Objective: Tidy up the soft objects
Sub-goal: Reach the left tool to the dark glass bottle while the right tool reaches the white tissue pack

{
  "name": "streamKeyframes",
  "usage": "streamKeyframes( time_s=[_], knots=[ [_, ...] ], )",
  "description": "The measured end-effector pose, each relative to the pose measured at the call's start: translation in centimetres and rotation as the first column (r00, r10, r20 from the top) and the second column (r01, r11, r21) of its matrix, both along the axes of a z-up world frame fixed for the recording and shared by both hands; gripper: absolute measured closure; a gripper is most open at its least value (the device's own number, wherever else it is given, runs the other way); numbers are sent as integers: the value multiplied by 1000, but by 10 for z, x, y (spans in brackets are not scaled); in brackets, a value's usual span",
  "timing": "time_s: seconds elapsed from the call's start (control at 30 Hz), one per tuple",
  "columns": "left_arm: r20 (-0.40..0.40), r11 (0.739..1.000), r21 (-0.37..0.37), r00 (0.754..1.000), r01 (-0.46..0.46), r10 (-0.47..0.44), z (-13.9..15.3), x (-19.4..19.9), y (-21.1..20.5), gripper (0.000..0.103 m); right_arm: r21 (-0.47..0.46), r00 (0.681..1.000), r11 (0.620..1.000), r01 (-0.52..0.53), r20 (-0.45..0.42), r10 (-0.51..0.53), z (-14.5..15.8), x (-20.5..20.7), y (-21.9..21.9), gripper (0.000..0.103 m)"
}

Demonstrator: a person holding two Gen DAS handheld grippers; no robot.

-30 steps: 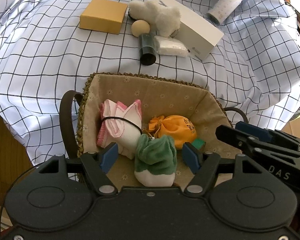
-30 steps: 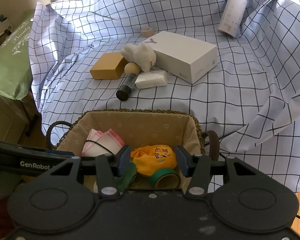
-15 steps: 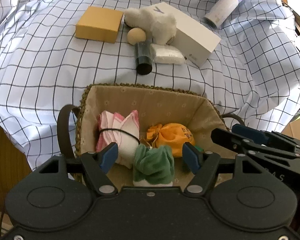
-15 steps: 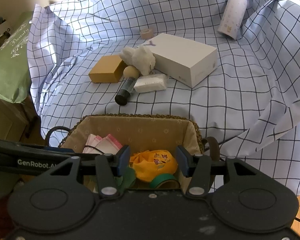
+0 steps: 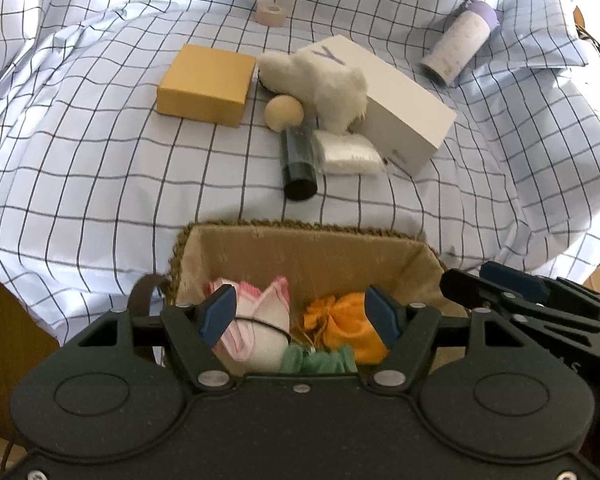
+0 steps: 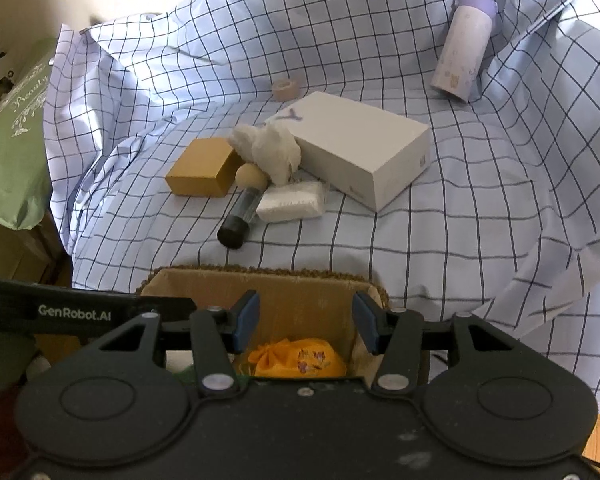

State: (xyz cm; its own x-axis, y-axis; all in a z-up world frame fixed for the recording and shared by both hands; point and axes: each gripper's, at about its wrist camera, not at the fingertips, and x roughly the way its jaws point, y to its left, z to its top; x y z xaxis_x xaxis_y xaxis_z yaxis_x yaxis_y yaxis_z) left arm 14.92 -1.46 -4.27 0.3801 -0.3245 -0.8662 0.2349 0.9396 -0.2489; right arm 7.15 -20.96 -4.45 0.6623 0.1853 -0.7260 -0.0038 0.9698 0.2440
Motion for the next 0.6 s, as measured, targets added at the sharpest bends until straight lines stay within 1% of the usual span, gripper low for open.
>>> streamKeyframes(
  time_s=[0.33, 0.6],
  knots=[
    [25, 1000, 18, 1000, -17, 16, -6, 31, -9, 37, -13, 1000, 1000, 9, 3, -9, -2, 23, 3, 52],
    [12, 1000, 17, 1000, -25, 25, -18, 55, -17, 37, -22, 1000, 1000, 16, -13, -16, -7, 42, 6, 51]
  ],
)
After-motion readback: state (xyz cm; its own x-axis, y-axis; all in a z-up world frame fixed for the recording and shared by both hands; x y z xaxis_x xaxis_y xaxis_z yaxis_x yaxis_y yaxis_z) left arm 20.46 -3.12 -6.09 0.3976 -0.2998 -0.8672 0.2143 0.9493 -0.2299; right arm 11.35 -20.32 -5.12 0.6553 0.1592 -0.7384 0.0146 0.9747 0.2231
